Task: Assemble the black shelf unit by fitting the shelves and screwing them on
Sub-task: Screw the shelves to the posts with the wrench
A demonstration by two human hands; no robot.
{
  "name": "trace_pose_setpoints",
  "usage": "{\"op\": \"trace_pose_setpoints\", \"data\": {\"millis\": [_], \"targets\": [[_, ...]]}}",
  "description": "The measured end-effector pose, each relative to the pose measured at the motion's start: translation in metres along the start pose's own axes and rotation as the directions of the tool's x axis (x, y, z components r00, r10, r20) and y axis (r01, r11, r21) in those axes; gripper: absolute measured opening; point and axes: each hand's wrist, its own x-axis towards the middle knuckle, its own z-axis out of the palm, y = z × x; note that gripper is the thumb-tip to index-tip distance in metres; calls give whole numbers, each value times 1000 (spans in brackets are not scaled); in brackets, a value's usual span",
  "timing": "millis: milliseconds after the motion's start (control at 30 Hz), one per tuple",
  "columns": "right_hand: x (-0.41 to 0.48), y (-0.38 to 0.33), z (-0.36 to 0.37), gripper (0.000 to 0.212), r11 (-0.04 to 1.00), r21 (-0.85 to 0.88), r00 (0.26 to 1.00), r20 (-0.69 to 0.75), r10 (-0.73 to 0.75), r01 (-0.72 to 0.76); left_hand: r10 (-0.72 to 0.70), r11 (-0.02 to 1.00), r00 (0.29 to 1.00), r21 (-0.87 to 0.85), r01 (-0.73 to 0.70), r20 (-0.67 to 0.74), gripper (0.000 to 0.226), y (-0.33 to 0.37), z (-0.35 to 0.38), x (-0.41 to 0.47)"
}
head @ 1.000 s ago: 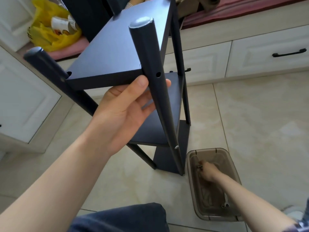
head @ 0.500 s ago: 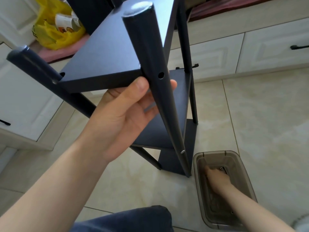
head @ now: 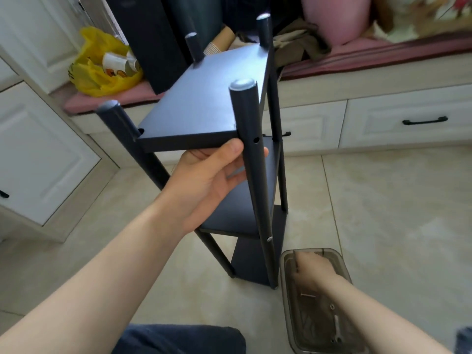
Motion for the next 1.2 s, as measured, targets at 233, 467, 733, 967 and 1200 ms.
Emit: {"op": "trace_pose_setpoints", "data": {"millis": [233,467,733,967,1200], "targets": [[-46,-31,-110,16,965,-153,963,-133,-236,215,6,1000,997,31,-4,-71,22,5,5,-6],[-127,-52,-208,22,877,-20,836,-291,-465,481,-2,1000,994,-7,2,-106,25,8,14,-11],[-191,-93,-273,19,572,303,603,-653,-458,762,11,1000,988,-6,-12,-155,52,7,15,-11],[-187,-102,-280,21,488,368,558,-760,-332,791,28,999,994,-30,-31,-105,51,5,5,-13],[-180,-103,-273,19,503,363,565,-752,-339,784,12,997,995,-70,-20,-103,33,2,4,-13]]}}
